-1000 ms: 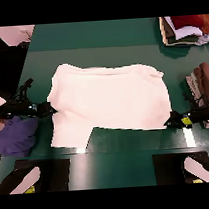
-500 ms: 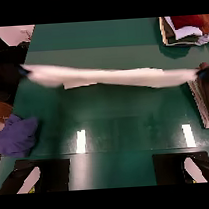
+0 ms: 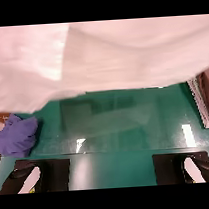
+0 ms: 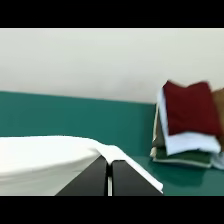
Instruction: Fold the shirts.
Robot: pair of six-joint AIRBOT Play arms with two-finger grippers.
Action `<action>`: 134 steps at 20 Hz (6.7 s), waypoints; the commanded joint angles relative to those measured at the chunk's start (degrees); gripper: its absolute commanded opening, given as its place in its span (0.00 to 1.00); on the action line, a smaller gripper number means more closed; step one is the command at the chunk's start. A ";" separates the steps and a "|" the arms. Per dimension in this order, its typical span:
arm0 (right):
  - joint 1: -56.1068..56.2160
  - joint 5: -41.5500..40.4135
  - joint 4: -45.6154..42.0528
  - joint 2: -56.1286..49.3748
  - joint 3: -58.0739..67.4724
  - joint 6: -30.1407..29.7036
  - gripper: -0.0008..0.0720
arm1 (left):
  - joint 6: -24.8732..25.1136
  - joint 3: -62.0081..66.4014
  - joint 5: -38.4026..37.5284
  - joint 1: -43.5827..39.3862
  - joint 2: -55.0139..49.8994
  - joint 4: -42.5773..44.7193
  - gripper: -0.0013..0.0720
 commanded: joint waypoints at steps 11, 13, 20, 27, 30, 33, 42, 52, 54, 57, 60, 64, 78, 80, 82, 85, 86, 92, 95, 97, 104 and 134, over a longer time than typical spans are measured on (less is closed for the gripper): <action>4.63 20.76 -6.95 -19.69 3.93 0.76 0.03 | -0.26 -28.11 -4.79 0.00 -4.98 -4.81 0.05; 6.45 20.06 -6.95 -24.76 -1.84 0.74 0.03 | 1.75 -35.36 -4.74 0.00 -9.92 -4.81 0.05; 10.05 6.51 -6.86 -42.36 -11.72 0.76 0.03 | 7.82 -41.66 5.49 -0.02 -33.86 -5.84 0.05; 10.19 -3.61 -6.73 -56.87 -0.83 1.03 0.03 | 17.68 -41.11 21.29 -0.02 -45.42 -17.64 0.05; 10.19 -3.15 -6.75 -58.55 2.67 1.05 0.03 | 20.83 -40.94 22.21 0.00 -45.44 -17.57 0.05; 10.19 2.71 -6.97 -57.83 2.49 1.05 0.03 | 23.63 -40.92 17.40 0.00 -45.27 -14.03 0.05; 12.79 -5.11 -6.78 -48.68 -23.45 1.09 0.03 | 21.49 -42.82 7.10 0.00 -45.33 4.37 0.05; 12.92 0.33 -3.76 -48.22 -24.94 1.18 0.54 | 9.20 -45.48 5.42 0.55 -45.27 8.83 0.71; 11.19 7.08 -3.67 -46.73 -22.73 0.57 0.54 | 7.32 -44.61 0.66 1.53 -44.30 9.53 0.66; 8.39 7.78 -3.26 -38.34 -27.63 -1.49 0.54 | 6.73 -48.24 -2.64 2.14 -38.77 10.14 0.57; 5.60 7.63 -3.19 -28.55 -35.12 -1.49 0.54 | 6.34 -59.30 -1.97 2.14 -29.42 10.19 0.57; 3.10 8.09 -3.19 -20.57 -41.55 -1.51 0.54 | 3.56 -78.05 -3.63 2.14 -15.63 10.23 0.57; 3.37 8.74 5.35 -17.29 -43.15 -3.39 0.54 | -0.28 -101.37 7.32 2.14 -2.43 5.29 0.72; 3.37 8.70 5.73 -17.29 -43.15 -3.39 0.54 | 2.73 -103.08 10.05 2.14 -2.43 0.85 0.72; 3.37 8.74 5.75 -17.27 -43.15 -3.39 0.54 | 3.69 -103.45 10.36 2.14 -2.43 -1.20 0.72; 3.23 9.03 5.68 -17.27 -43.15 -3.39 0.54 | 5.40 -103.45 8.68 2.14 -2.43 -1.90 0.21; 2.86 9.81 5.53 -17.29 -43.15 -3.39 0.54 | 6.16 -103.41 7.82 2.14 -2.43 -2.34 0.05; -6.54 14.10 1.88 -14.49 -52.26 -3.65 0.54 | 8.35 -96.15 0.98 2.14 -2.43 -2.43 0.05; -12.59 12.20 -0.68 -14.60 -61.02 -5.55 0.54 | 8.57 -92.85 0.07 2.14 -2.43 -2.45 0.05; -15.58 11.58 -0.33 -17.40 -64.50 -6.14 0.54 | 8.59 -92.45 0.24 2.14 -2.43 -2.43 0.05; -20.28 8.07 3.61 -25.92 -66.45 -6.27 0.54 | 8.59 -92.45 0.42 2.14 -2.43 -2.34 0.05; 0.20 13.73 -10.84 -4.59 -49.33 1.60 0.03 | 4.13 -75.82 0.52 2.03 1.55 -4.61 0.05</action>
